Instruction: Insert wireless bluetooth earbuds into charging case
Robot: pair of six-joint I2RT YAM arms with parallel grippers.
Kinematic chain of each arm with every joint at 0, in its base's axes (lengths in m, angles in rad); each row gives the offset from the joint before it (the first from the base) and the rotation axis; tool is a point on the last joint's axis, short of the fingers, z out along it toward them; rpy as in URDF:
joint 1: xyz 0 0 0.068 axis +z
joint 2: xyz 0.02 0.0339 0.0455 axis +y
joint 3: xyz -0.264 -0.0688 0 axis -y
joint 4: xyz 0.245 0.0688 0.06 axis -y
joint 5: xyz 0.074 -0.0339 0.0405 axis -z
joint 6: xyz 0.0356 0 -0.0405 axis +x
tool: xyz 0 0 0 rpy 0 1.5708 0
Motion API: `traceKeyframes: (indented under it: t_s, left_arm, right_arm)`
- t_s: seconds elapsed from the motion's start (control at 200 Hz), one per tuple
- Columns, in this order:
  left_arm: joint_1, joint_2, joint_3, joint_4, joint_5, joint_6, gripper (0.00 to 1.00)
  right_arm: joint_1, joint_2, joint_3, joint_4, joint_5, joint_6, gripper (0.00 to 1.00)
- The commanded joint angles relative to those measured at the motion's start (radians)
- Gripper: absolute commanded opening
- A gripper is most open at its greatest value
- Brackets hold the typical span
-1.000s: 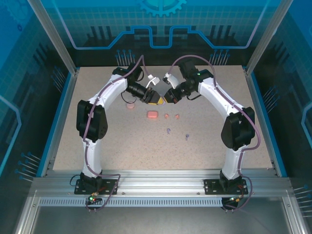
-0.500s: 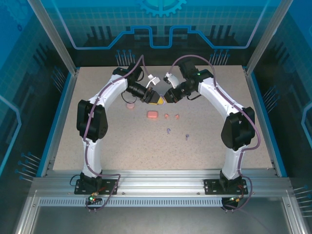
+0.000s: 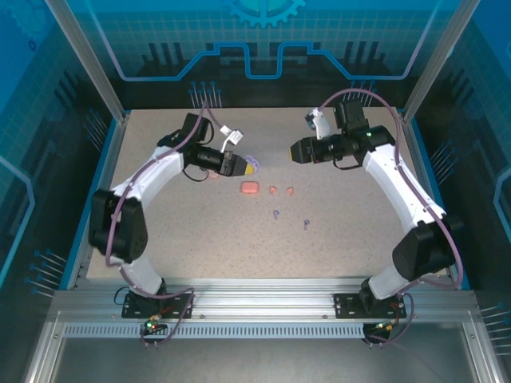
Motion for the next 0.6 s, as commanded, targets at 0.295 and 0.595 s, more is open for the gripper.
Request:
traceKeyframes:
  t_s: [0.295, 0.595]
  left_arm:
    - [-0.059, -0.484, -0.545, 0.893, -0.58, -0.267, 0.0]
    - [-0.123, -0.597, -0.649, 1.043, -0.9, -0.284, 0.0]
  right_arm:
    - [0.186, -0.012, -0.292, 0.005, 0.422, 0.453, 0.52]
    - [0.374, 0.258, -0.14, -0.089, 0.627, 0.726, 0.5]
